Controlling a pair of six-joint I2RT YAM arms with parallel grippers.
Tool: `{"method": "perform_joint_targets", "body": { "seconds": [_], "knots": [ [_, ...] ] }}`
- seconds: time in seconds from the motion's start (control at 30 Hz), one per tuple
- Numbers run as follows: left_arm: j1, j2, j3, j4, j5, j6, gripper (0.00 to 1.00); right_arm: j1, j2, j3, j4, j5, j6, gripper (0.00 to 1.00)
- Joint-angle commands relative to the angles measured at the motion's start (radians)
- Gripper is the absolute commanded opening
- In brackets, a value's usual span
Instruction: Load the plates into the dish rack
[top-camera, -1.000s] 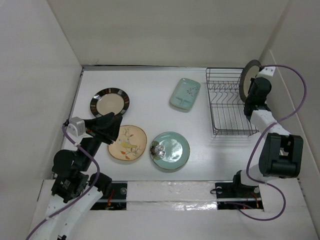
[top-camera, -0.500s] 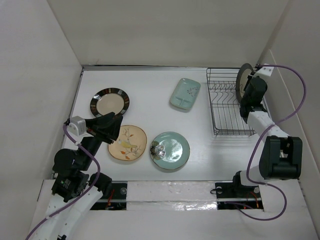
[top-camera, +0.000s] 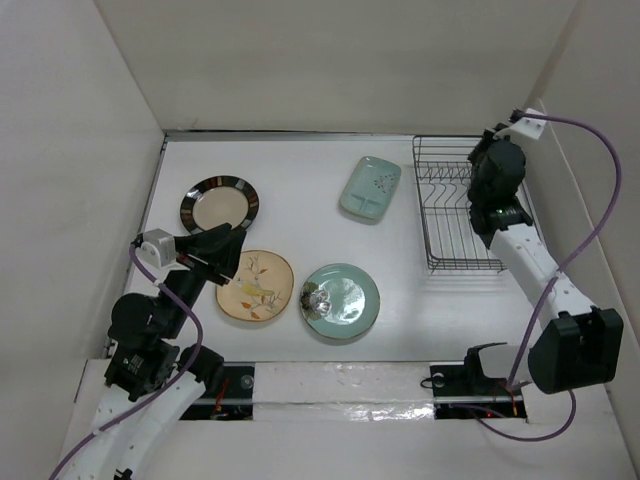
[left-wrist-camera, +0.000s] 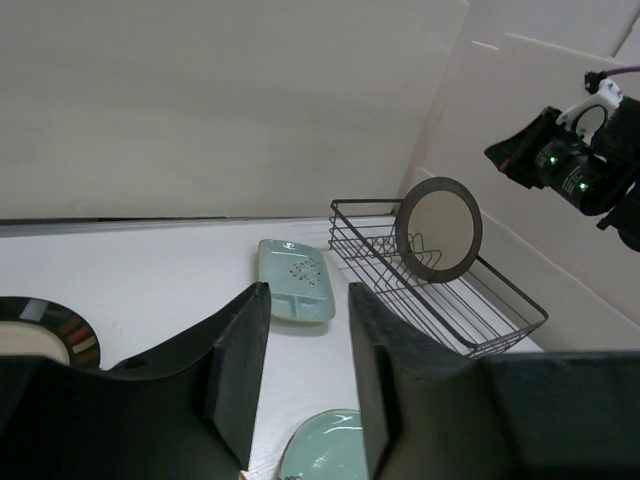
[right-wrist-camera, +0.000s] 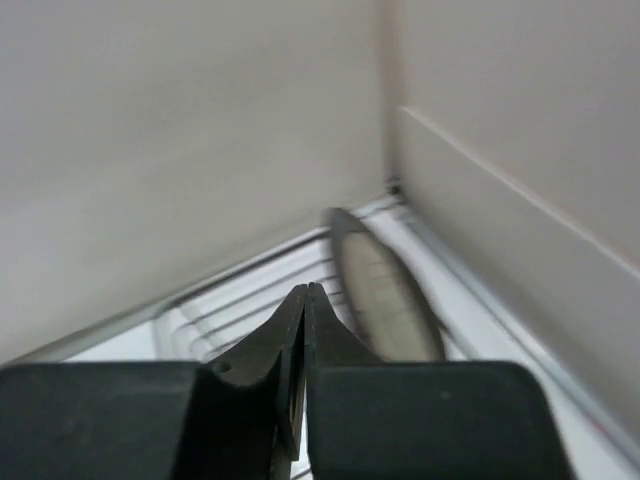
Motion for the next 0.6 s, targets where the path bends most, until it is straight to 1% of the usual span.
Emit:
{"method": "perform_joint_targets", "body": {
  "seconds": [0.0,0.03,0.07,0.13,0.17,0.2,0.23,0.27,0.3,0.37,0.4,0.43,0.47,0.5,0.57],
  "knots": [
    [-0.004,0.018,0.004,0.030,-0.021,0.006,0.32,0.168,0.000,0.067,-0.075,-0.050,0.122,0.00],
    [-0.004,0.018,0.004,0.028,-0.027,0.005,0.28,0.209,0.016,0.073,-0.109,-0.049,0.153,0.00],
    [-0.004,0.018,0.006,0.028,-0.030,0.000,0.16,0.285,0.033,0.078,-0.120,-0.049,0.232,0.00],
    [-0.004,0.016,0.007,0.028,-0.042,-0.005,0.01,0.352,0.113,0.092,-0.138,-0.060,0.311,0.00],
    [-0.004,0.018,0.007,0.025,-0.068,-0.009,0.00,0.375,0.150,0.101,-0.147,-0.051,0.401,0.00],
    [-0.004,0.024,0.010,0.017,-0.072,-0.014,0.00,0.407,0.191,0.112,-0.152,-0.026,0.444,0.08],
    [-0.004,0.024,0.010,0.016,-0.072,-0.014,0.00,0.418,0.270,0.137,-0.166,0.001,0.476,0.15],
    [-0.004,0.021,0.013,0.014,-0.070,-0.015,0.00,0.418,0.308,0.150,-0.178,0.029,0.560,0.26],
    [-0.004,0.015,0.013,0.014,-0.070,-0.014,0.00,0.418,0.340,0.164,-0.198,0.049,0.611,0.45],
    [-0.004,0.009,0.010,0.014,-0.078,-0.014,0.00,0.418,0.405,0.176,-0.209,0.064,0.708,0.63],
    [-0.004,0.004,0.013,0.013,-0.078,-0.014,0.03,0.429,0.426,0.184,-0.221,0.101,0.751,0.72],
    [-0.004,0.001,0.013,0.011,-0.076,-0.015,0.06,0.429,0.464,0.196,-0.265,0.100,0.794,0.72],
    [-0.004,-0.005,0.015,0.011,-0.072,-0.015,0.12,0.429,0.484,0.214,-0.273,0.100,0.855,0.72],
    [-0.004,-0.016,0.013,0.017,-0.067,-0.017,0.14,0.429,0.503,0.222,-0.276,0.129,0.877,0.72],
    [-0.004,-0.022,0.010,0.020,-0.066,-0.015,0.18,0.429,0.571,0.263,-0.368,0.150,0.939,0.72]
  ]
}}
